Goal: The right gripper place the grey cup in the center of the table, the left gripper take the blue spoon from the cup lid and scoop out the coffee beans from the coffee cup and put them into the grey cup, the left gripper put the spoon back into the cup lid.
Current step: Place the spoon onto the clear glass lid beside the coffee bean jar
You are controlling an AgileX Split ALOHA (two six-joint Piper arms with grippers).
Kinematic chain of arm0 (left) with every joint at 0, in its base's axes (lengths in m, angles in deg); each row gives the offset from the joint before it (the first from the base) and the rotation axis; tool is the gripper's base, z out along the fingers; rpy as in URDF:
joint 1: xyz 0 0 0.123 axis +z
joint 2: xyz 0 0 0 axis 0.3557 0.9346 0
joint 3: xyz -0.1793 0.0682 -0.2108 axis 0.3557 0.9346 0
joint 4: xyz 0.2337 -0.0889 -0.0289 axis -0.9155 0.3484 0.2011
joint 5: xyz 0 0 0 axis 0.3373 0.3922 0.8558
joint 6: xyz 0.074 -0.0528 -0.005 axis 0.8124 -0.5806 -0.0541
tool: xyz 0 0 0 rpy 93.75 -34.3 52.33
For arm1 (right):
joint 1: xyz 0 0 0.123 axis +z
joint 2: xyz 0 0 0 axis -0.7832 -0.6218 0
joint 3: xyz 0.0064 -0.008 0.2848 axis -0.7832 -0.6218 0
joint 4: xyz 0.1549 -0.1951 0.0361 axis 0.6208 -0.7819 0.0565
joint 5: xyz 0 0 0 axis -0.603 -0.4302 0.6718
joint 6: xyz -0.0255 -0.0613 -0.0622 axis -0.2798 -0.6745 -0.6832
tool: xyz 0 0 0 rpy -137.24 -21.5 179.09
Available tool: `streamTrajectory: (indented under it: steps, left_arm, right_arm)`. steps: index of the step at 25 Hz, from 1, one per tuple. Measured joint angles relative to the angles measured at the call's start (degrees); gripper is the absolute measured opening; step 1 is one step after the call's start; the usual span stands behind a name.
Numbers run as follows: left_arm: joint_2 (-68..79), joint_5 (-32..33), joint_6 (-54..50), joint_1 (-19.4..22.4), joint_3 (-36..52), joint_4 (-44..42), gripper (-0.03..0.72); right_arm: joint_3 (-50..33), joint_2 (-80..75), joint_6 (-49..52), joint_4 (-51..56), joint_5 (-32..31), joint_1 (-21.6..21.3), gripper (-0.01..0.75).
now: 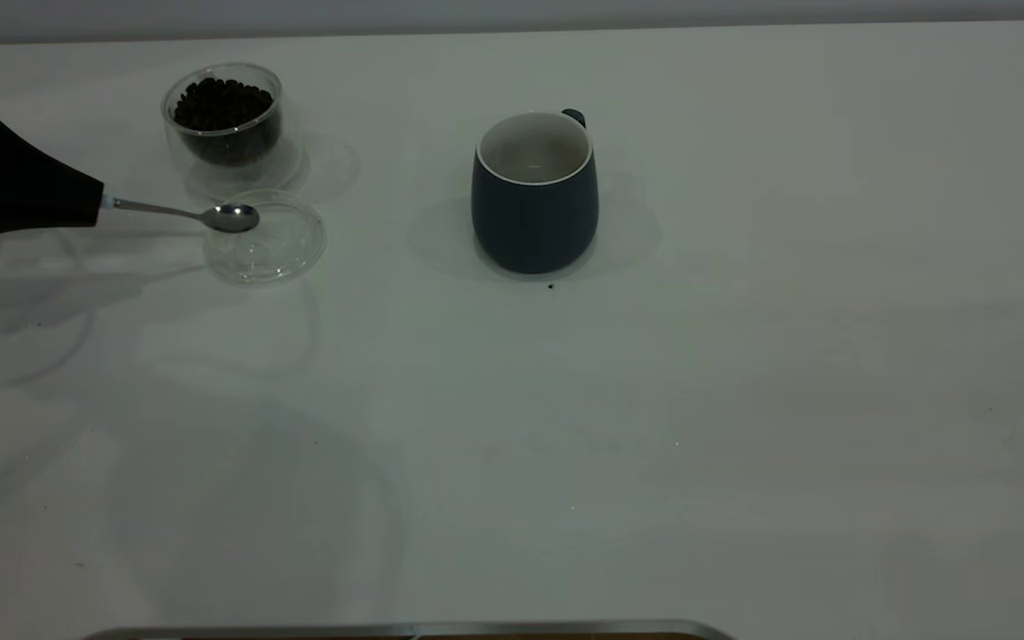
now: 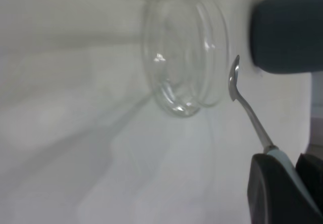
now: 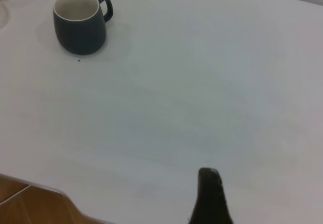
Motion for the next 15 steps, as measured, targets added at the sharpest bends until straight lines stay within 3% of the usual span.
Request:
streamTrajectory:
  steps: [15]
  left_arm:
    - [0.16, -5.44, 1.09, -3.32, 0.00, 4.33, 0.121]
  right_arm:
    - [0.00, 0.00, 0.00, 0.00, 0.00, 0.00, 0.590]
